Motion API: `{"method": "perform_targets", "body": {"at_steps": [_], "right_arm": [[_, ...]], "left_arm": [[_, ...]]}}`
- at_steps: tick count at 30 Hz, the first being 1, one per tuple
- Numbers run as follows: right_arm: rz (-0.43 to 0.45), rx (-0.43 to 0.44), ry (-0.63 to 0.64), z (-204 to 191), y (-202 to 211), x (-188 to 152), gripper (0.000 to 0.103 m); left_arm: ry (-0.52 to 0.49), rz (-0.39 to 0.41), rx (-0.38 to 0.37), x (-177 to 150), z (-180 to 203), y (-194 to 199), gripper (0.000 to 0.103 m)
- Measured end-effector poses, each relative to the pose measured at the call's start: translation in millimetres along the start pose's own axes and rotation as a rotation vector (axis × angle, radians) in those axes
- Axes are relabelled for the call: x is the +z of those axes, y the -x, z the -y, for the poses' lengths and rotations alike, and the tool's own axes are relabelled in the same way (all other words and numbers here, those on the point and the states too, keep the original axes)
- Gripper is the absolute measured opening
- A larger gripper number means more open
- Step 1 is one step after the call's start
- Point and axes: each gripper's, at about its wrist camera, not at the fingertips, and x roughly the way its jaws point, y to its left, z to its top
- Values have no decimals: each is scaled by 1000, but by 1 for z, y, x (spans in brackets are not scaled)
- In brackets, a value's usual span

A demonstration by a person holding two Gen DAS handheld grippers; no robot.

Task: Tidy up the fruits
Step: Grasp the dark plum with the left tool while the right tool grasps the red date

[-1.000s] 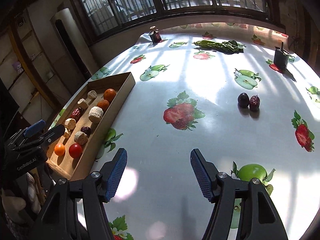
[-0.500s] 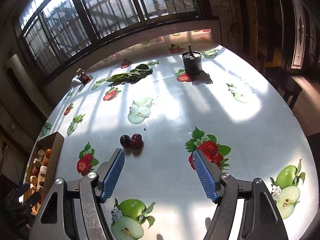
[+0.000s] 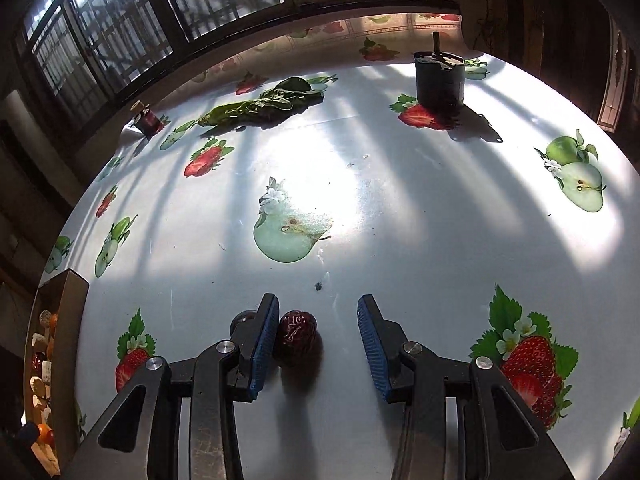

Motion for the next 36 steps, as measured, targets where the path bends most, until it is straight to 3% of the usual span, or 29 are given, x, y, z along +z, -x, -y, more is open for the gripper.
{"method": "perform_targets", "body": {"at_steps": [6, 13, 17, 19, 20, 29, 33, 35, 36], "right_arm": [[-3, -23, 58, -7, 3, -7, 44], [-25, 38, 19, 8, 13, -15, 44], [-25, 28, 43, 9, 22, -25, 43], [-28, 15, 34, 14, 24, -27, 17], [-26, 22, 10, 19, 24, -27, 17], [-21, 167, -254, 77, 24, -16, 17], [2, 229, -286, 81, 26, -13, 17], [-1, 297, -289, 77, 22, -12, 22], [-7, 331, -289, 74, 20, -11, 31]], "left_arm": [[2, -23, -44, 9, 11, -11, 87], [-17, -18, -55, 35, 30, -25, 87], [-12, -26, -62, 52, 40, -39, 87], [-12, -38, -70, 58, 48, -47, 87], [-17, -42, -78, 61, 54, -52, 87], [-228, -27, -100, 75, 126, -102, 87], [-221, -37, -163, 85, 139, -124, 87], [-221, -33, -184, 88, 143, -130, 82], [-224, -38, -201, 89, 145, -133, 68]]}}
